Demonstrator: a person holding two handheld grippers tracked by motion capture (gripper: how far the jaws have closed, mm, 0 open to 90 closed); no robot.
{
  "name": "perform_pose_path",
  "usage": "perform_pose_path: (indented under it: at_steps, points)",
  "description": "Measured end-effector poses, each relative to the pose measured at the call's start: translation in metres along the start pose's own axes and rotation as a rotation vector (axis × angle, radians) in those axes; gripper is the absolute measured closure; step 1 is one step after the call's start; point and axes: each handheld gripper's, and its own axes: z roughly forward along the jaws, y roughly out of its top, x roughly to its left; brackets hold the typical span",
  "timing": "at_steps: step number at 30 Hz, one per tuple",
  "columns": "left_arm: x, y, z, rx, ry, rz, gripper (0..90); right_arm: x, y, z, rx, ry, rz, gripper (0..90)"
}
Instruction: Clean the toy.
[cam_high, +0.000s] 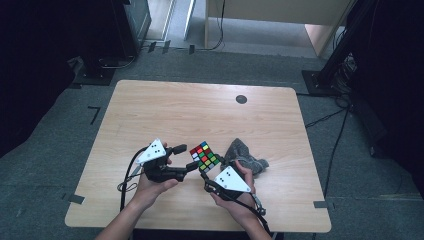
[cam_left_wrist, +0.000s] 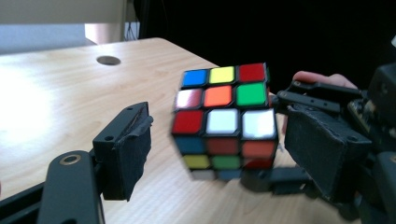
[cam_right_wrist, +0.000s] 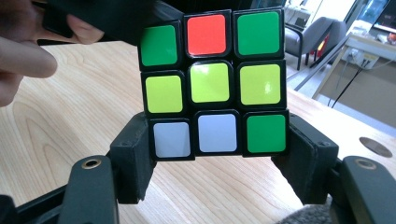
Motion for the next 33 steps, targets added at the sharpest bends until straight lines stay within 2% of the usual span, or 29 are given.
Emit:
perform_pose_path:
  at_steps: [5,9,12,15,18,24,33]
  points:
    - [0.005,-0.005,-0.003,0.016,0.039,0.077,22.4,-0.015,0.002,-0.005,0.029,0.0,0.043,34.6]
    - [0.003,-0.013,0.0,0.052,0.087,0.194,21.3,-0.026,0.006,-0.01,0.034,0.023,0.085,34.6]
    - [0.0,-0.018,0.004,0.064,0.106,0.261,20.7,-0.031,0.01,-0.013,0.037,0.057,0.107,34.6]
    - [-0.005,-0.024,0.007,0.072,0.144,0.346,20.9,-0.033,0.013,-0.014,0.048,0.092,0.132,34.6]
    - [-0.009,-0.031,0.012,0.102,0.181,0.422,20.4,-0.033,0.016,-0.014,0.068,0.121,0.154,34.6]
    - [-0.014,-0.037,0.017,0.125,0.222,0.509,19.9,-0.031,0.019,-0.013,0.097,0.177,0.212,34.6]
    - [-0.028,-0.041,0.02,0.118,0.23,0.639,23.1,-0.024,0.021,-0.007,0.152,0.231,0.237,34.6]
